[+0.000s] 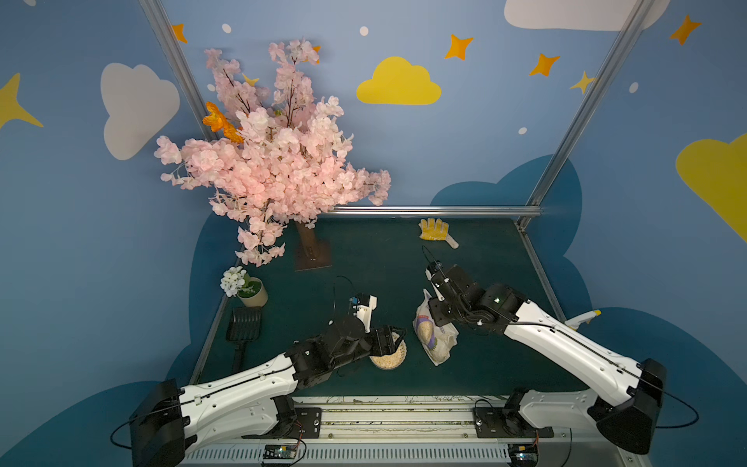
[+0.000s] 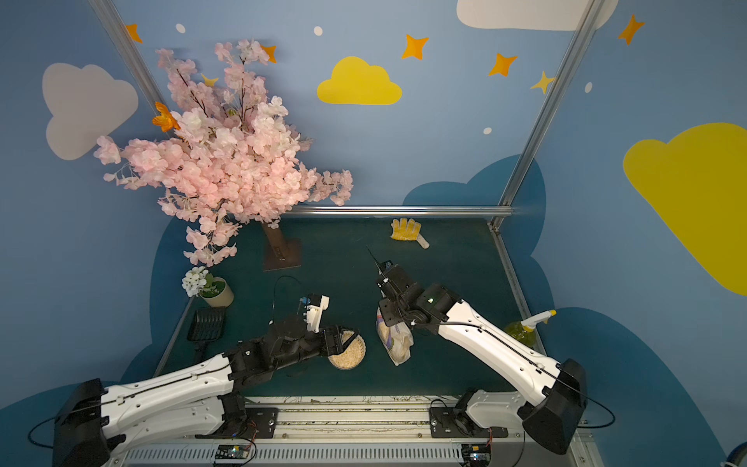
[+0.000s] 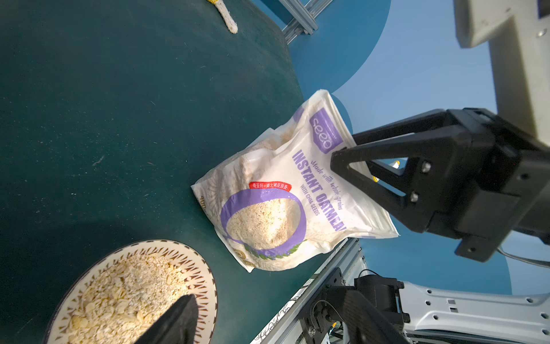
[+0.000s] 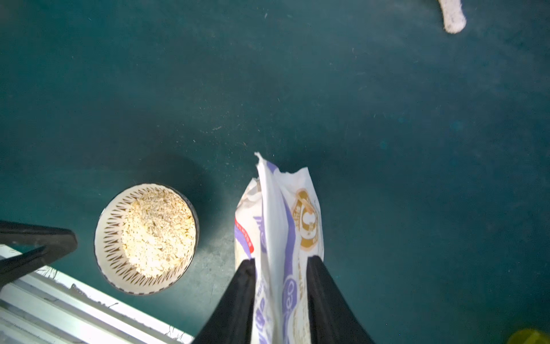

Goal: Pour the oats into the breakfast bowl
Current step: Close the oats bag at the center of the board.

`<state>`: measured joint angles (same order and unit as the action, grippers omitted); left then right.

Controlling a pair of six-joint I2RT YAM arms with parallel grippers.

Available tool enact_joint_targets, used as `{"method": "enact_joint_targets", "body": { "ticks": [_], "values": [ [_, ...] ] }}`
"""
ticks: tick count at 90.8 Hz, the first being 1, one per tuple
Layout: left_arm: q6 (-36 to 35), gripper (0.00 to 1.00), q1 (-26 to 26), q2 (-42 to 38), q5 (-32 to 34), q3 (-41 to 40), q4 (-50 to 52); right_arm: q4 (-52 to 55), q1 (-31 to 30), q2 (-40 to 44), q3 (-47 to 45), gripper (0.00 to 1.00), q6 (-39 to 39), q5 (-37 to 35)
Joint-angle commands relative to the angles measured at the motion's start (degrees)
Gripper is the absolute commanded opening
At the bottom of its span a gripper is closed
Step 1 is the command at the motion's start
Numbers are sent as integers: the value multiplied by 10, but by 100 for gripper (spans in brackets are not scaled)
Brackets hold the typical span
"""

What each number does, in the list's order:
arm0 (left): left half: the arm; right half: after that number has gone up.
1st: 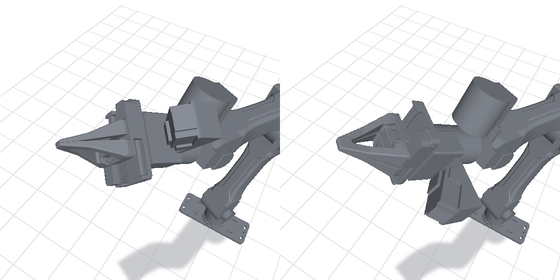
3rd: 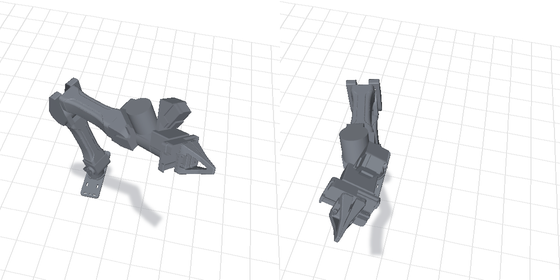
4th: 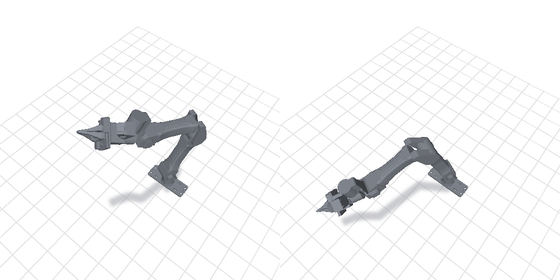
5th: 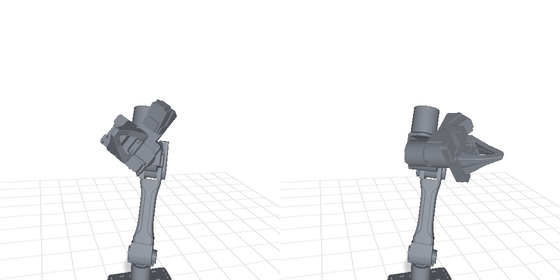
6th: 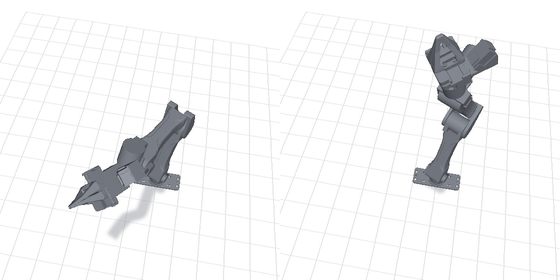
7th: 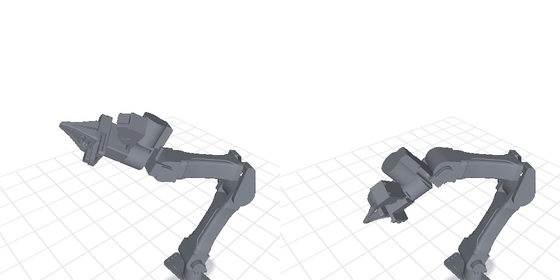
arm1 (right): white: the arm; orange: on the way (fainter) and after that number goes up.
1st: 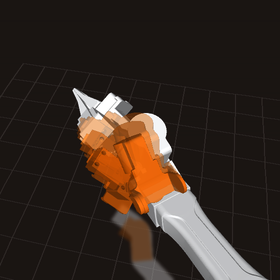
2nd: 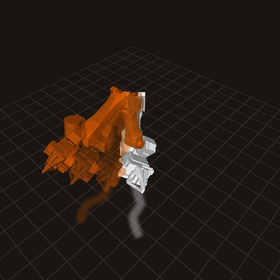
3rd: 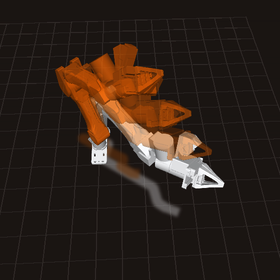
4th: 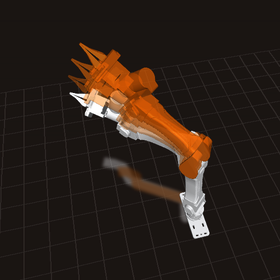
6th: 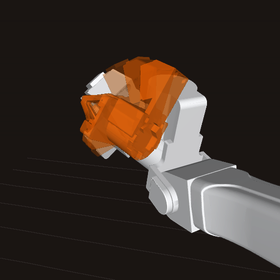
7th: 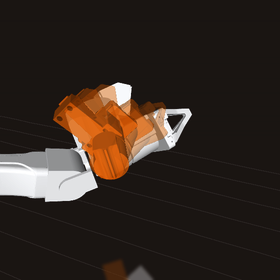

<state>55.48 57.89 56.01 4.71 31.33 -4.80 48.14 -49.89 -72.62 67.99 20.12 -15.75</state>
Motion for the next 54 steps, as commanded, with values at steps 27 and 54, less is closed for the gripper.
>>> {"method": "enact_joint_targets", "body": {
  "ticks": [27,54],
  "values": [
    [-8,81,0,-17,9,-8,4,-4,9,-51,51,0,-11,-19],
    [-13,81,0,-19,12,-8,3,-87,19,-16,10,29,-2,-12]
  ]
}}
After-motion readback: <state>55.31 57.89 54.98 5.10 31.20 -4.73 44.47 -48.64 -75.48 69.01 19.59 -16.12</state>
